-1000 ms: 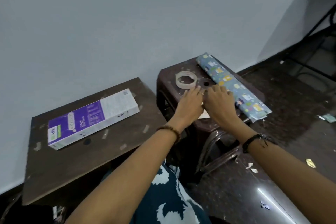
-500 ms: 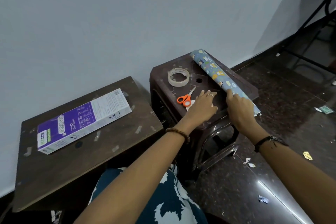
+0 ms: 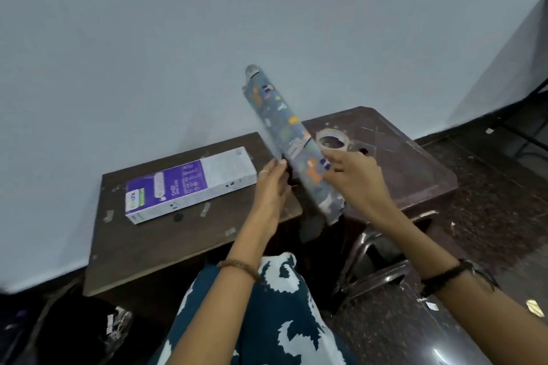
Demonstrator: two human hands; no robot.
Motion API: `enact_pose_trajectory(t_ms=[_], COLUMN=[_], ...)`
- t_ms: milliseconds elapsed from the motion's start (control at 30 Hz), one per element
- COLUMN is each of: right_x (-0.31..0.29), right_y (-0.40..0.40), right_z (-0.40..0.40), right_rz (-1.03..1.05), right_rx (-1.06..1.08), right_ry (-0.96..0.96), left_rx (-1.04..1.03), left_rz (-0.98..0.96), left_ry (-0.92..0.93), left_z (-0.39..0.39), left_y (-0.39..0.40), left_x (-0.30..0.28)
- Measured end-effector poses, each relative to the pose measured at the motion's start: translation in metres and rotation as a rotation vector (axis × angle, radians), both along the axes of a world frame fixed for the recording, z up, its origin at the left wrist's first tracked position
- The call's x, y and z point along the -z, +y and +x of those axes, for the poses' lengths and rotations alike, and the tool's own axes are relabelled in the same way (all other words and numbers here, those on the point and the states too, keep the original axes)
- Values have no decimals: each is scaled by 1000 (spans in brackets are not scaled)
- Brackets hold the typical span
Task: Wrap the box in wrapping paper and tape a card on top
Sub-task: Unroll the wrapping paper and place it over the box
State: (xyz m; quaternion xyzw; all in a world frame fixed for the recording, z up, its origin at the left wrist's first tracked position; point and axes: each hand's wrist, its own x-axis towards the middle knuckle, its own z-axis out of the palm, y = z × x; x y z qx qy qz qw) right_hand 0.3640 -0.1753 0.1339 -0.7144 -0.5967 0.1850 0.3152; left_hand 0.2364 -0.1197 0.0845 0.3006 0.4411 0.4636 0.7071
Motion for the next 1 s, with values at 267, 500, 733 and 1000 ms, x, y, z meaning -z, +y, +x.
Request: enact_pose_trajectory(t_ms=[267,500,733,1000], right_x=[18,24,45,43], right_y=[18,3,-4,-15], right_z=[-80,-144,-150,-157], right_rz=[-399,-239,-48,-15], right_rx=[-205,-441,-191,-325], right_ry=[635,282,472,621], left_rx=[-279,-442,-518,-406], left_rz=[-46,12,-50,-38], left_ry=[-323,-177,-213,4], left_z=[-123,-157,-175,-159], left_y=[-30,-48,-52,-52], left_x=[6,15,20,10])
